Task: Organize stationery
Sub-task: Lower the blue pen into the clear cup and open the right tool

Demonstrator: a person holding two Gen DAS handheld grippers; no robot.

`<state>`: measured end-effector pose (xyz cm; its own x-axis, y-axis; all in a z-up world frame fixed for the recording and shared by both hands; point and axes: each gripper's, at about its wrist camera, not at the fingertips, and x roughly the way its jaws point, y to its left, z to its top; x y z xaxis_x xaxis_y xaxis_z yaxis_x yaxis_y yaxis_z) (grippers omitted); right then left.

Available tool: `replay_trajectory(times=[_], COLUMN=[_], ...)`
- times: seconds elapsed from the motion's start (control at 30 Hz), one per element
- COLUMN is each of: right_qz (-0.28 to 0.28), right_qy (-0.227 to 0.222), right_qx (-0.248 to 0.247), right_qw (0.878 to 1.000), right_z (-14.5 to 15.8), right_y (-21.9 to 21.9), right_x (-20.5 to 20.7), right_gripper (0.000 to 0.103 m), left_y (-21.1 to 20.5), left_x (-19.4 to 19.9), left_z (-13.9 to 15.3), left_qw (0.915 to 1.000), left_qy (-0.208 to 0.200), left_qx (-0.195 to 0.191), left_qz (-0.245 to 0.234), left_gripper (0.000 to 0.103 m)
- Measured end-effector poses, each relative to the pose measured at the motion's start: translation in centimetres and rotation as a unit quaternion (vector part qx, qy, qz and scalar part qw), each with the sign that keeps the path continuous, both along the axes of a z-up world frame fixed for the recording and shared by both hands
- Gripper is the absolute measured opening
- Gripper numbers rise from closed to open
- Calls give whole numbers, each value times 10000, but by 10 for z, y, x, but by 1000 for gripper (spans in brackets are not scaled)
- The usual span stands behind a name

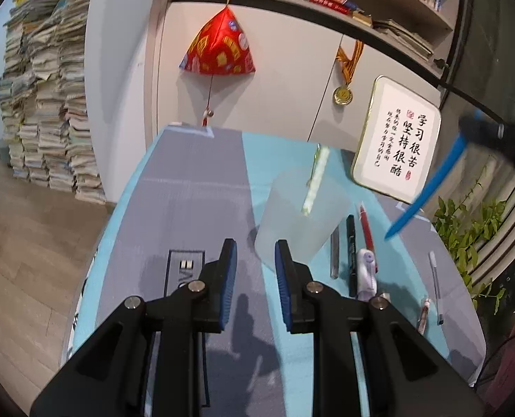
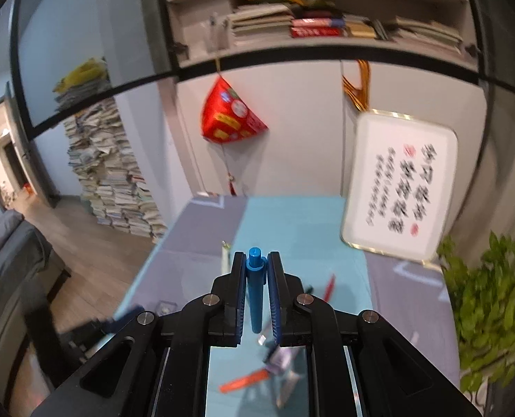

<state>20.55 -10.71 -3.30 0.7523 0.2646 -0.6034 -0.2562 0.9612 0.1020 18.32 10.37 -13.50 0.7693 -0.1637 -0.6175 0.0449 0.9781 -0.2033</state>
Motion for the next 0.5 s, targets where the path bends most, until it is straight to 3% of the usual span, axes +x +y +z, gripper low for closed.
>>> replay_trajectory(times=[0.27, 0.5], right_qz=[172, 195], right_qy=[-170, 150], right_qx=[-50, -162], right_qw=[9997, 9996], right_z=[11, -15], right_y=[37, 60], right_x=[25, 55], right_gripper=[13, 13], left_y=[5, 10], left_x=[-5, -8], left_z=[-4, -6], left_qw=[10000, 10000], left_qy=[5, -7], left_qx=[-33, -29], left_qz=[20, 16], left_gripper=[20, 20])
